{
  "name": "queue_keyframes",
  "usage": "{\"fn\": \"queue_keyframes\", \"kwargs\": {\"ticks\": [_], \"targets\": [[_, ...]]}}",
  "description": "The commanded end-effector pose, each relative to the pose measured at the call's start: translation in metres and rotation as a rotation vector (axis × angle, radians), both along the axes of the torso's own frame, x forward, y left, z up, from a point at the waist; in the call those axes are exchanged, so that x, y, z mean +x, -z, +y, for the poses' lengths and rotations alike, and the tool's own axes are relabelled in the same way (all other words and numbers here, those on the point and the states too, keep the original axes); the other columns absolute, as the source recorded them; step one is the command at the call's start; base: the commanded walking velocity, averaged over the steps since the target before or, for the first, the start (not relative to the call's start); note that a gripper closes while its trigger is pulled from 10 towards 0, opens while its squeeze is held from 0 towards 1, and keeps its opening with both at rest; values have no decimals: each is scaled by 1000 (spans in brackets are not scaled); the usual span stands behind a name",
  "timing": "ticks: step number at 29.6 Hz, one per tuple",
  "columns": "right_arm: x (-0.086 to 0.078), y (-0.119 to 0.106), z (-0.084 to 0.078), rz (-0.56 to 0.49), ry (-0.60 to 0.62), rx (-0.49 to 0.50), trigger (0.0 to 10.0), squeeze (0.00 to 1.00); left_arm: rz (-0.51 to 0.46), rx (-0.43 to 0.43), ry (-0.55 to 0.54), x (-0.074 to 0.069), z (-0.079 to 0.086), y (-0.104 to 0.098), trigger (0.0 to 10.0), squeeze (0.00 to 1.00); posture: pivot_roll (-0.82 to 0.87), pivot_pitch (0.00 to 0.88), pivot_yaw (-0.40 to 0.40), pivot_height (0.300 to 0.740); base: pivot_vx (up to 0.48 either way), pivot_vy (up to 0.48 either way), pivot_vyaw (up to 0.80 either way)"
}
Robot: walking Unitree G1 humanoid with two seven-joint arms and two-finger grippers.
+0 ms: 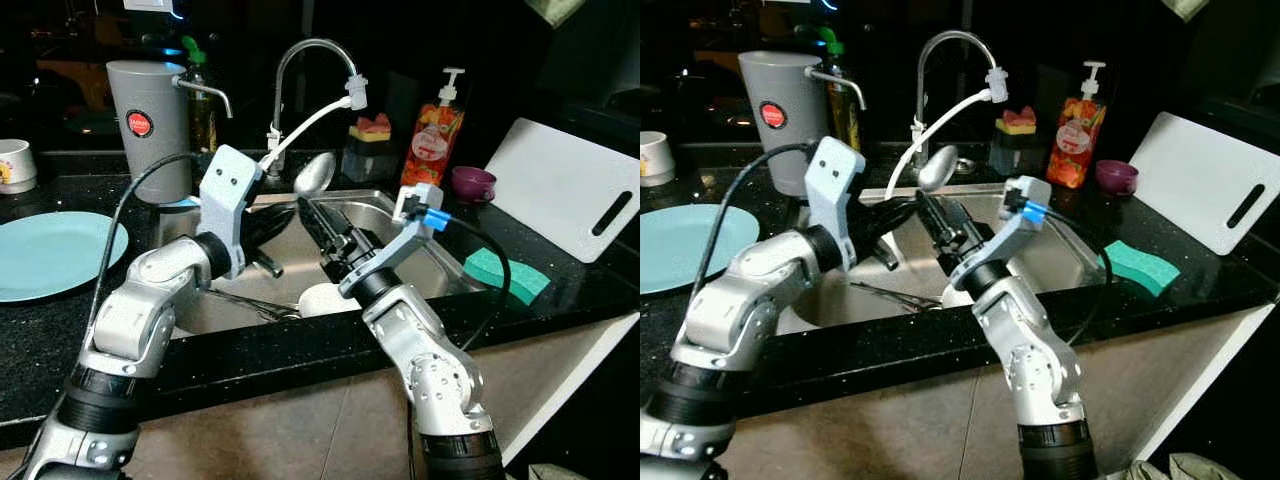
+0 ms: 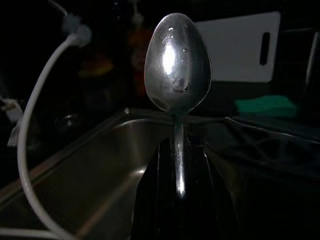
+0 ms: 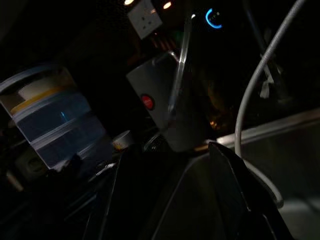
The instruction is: Kitchen organization
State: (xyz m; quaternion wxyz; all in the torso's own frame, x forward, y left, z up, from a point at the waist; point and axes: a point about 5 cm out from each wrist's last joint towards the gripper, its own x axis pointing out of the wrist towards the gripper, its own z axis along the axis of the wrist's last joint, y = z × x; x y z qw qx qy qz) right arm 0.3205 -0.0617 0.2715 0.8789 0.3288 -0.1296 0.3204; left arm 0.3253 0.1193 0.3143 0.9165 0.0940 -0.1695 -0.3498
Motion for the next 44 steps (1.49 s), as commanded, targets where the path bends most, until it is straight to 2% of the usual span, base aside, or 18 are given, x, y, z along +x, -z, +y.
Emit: {"fn": "queue_keyframes", "kwargs": {"ticks": [1, 5, 8, 15, 29, 30, 31, 33, 34, 44], "targets": [[-2, 4, 7, 55, -41, 87, 10000, 0, 11, 8, 54, -5, -5, 3, 10000, 0, 139, 54, -86, 740, 0, 0, 0], [-2, 4, 7, 64, -51, 107, 10000, 0, 11, 9, 78, -7, -7, 3, 10000, 0, 139, 57, -86, 740, 0, 0, 0], [0, 3, 4, 91, -58, 167, 10000, 0, 17, 33, 103, -10, -9, 7, 10000, 0, 139, 57, -86, 740, 0, 0, 0], [0, -5, -4, 94, -101, 281, 10000, 0, 36, 62, 45, -4, -3, 13, 10000, 0, 143, 60, -93, 740, 0, 0, 0], [-2, -8, -3, 96, -132, 297, 10000, 0, 67, 99, 98, -10, -7, 23, 10000, 0, 145, 62, -95, 740, 0, 0, 0], [-2, -8, -3, 95, -132, 297, 7176, 0, 70, 106, 95, -9, -7, 25, 10000, 0, 144, 62, -95, 740, 0, 0, 0], [-1, -7, -4, 100, -122, 297, 3529, 0, 72, 114, 90, -9, -7, 26, 10000, 0, 144, 62, -95, 740, 0, 0, 0], [-1, -7, -4, 104, -115, 298, 3529, 0, 72, 119, 85, -9, -6, 27, 10000, 0, 144, 62, -95, 740, 0, 0, 0], [0, -6, -5, 110, -108, 299, 0, 0, 71, 123, 81, -8, -6, 28, 10000, 0, 144, 62, -95, 740, 0, 0, 0], [4, -3, -9, 131, -75, 312, 0, 0, 75, 116, 59, -7, -6, 30, 10000, 0, 144, 62, -95, 740, 0, 0, 0]]}}
